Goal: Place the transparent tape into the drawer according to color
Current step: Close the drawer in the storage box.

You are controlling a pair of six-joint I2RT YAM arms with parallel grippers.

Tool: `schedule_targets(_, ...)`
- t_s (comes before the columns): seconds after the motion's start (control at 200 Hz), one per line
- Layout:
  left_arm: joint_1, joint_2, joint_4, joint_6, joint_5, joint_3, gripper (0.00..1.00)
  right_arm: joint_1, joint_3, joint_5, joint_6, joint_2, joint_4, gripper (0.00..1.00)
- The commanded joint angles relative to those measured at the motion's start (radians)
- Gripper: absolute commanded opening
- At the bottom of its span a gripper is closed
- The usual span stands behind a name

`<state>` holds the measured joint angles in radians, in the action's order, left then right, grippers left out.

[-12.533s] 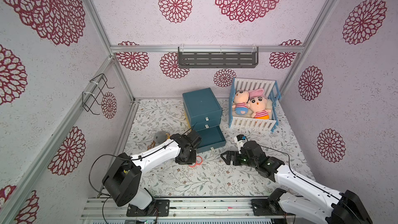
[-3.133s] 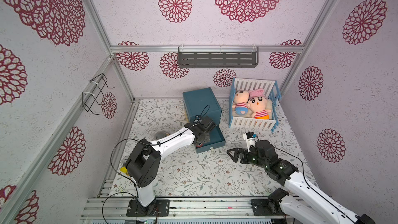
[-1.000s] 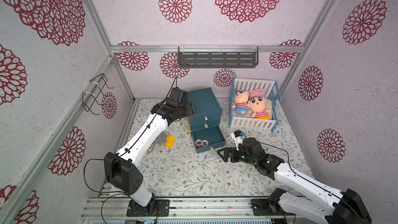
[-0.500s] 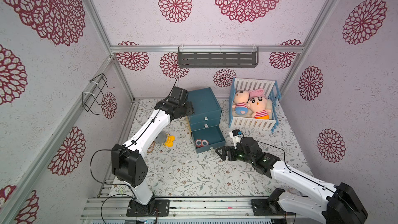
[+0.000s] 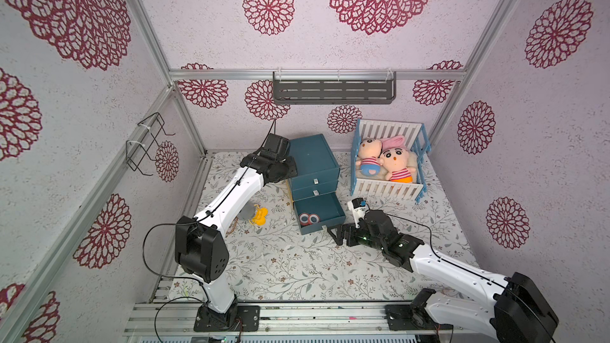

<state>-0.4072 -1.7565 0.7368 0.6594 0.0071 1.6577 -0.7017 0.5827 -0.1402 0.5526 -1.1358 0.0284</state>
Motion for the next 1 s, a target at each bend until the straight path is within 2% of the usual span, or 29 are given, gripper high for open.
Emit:
schedule_targets(0.0,0.007,-0.012,-0.001,-0.002,0.004,-0.01,0.43,-0.017,-0.002,0.049,-0.028,-0.014,-0.073,0.95)
schedule_targets(0.485,0.008,-0.001,0.007,-0.001,0.006,-0.016,0.38,-0.071,-0.009,0.124,-0.045,-0.13,-0.18,0.81)
schedule_targets(0.996,0.009,0.0,0.016,-0.005,0.009,-0.01,0.37,-0.2,-0.004,0.36,-0.079,-0.292,-0.248,0.67)
